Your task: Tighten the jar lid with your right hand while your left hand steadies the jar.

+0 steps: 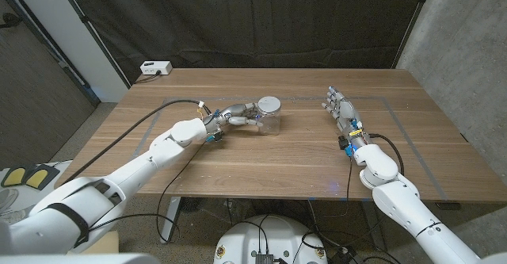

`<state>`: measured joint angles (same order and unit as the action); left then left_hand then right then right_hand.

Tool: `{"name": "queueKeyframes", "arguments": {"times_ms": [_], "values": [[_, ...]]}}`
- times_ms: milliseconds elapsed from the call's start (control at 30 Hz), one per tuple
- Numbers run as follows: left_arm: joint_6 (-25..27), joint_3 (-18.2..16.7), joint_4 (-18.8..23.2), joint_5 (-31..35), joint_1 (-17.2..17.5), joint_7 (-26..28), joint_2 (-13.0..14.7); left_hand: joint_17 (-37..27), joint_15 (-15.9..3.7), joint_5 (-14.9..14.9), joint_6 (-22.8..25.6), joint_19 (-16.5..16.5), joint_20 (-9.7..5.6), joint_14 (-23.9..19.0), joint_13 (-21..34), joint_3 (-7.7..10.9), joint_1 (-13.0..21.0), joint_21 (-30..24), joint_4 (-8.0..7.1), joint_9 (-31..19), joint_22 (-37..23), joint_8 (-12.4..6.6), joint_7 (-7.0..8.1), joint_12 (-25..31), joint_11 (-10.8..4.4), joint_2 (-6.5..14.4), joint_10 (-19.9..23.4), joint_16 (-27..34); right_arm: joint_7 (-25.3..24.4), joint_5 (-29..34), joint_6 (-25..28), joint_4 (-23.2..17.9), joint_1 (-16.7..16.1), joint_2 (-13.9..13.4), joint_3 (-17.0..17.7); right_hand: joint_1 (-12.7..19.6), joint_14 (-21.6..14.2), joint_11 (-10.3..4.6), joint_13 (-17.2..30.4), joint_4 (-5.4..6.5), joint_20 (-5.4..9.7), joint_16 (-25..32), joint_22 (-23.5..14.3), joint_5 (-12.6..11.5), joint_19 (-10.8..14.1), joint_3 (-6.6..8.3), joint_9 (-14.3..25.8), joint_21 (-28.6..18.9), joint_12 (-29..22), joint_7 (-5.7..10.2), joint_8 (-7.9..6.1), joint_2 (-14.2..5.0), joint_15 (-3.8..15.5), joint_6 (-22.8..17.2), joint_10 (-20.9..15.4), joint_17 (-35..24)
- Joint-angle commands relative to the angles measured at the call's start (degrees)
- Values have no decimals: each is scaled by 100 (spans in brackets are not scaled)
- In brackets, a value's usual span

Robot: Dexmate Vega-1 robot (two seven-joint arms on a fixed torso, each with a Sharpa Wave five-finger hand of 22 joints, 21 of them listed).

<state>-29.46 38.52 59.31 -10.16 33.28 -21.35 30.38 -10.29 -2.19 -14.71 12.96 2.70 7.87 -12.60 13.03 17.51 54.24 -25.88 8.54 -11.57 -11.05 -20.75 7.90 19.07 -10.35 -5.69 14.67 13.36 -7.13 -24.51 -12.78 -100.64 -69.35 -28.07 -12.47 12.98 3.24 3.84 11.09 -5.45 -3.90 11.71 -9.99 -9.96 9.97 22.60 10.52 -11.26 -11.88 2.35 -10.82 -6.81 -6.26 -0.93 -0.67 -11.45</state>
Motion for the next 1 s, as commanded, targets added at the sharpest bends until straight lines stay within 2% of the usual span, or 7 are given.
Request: {"name": "queueKeyframes", "arguments": {"times_ms": [33, 100, 167, 400, 667, 833, 1000], "values": [[-299, -22, -807, -166, -60, 266, -640, -32, -523, 126, 808, 228, 11, -388, 19, -78, 224, -64, -15, -33, -31, -342, 116, 126, -89, 146, 740, 114, 91, 198, 128, -59, 184, -119, -137, -15, -3, -6, 6, -30, -15, 18, -16, -40, 17, -2, 9, -11, -25, -8, -25, 7, -38, -27, -45, -3], [-305, -11, -823, -118, -70, 339, -661, -45, -584, 179, 1028, 291, -26, -576, 30, -107, 247, -80, -35, -33, -37, -430, 102, 149, -21, 198, 933, 177, 48, 304, 155, -120, 187, -178, -151, -11, -2, -2, 7, -35, -11, 16, -16, -40, 19, -3, 8, -12, -26, -7, -27, 11, -36, -33, -51, -1], [-285, 3, -842, -107, -92, 334, -672, -59, -649, 214, 1167, 323, -47, -654, 39, -114, 274, -89, -42, -34, -42, -487, 135, 166, -44, 255, 1067, 206, -33, 467, 218, -223, 187, -262, -169, -6, -6, -3, 7, -42, -13, 16, -15, -41, 19, -2, 8, -12, -27, -10, -26, 17, -31, -32, -57, 1], [-213, 48, -988, -76, -157, 338, -738, -81, -603, 263, 1263, 345, -29, -722, 52, -101, 341, -97, -47, -33, -52, -527, 126, 170, -57, 373, 1204, 241, -310, 1238, 900, -899, 216, -810, -262, 104, -60, 13, 7, -155, -35, 20, -11, -44, 32, 26, 5, -15, -67, -34, -48, 82, -17, -97, -211, 23], [-248, 84, -1089, -47, -182, 373, -821, -91, -608, 331, 1459, 389, -22, -770, 66, -79, 463, -117, -18, -32, -61, -606, 146, 191, -23, 485, 1404, 266, -239, 2436, 2602, -1978, 580, -1702, -656, 525, -499, 38, 18, -435, -170, 127, -11, -31, 311, 142, 11, -96, -106, -142, -126, 224, 25, -346, -486, 48], [-174, 128, -1023, 44, -180, 414, -793, -93, -601, 350, 1501, 393, -29, -775, 72, -74, 496, -120, -13, -33, -64, -624, 136, 184, -28, 520, 1430, 269, 118, 3060, 3601, -2514, 976, -2142, -1034, 715, -601, 63, 24, -492, -257, 138, -11, -47, 415, 186, 15, -116, -111, -216, -153, 288, 62, -434, -559, 48], [-40, 165, -857, 165, -152, 493, -714, -92, -583, 376, 1546, 384, -31, -763, 80, -79, 525, -118, -8, -33, -67, -643, 100, 178, -18, 543, 1470, 263, 623, 3598, 4324, -2901, 1442, -2490, -1446, 912, -594, 108, 30, -525, -321, 113, -9, -79, 480, 241, 21, -120, -71, -260, -148, 318, 84, -425, -501, 47]]}}
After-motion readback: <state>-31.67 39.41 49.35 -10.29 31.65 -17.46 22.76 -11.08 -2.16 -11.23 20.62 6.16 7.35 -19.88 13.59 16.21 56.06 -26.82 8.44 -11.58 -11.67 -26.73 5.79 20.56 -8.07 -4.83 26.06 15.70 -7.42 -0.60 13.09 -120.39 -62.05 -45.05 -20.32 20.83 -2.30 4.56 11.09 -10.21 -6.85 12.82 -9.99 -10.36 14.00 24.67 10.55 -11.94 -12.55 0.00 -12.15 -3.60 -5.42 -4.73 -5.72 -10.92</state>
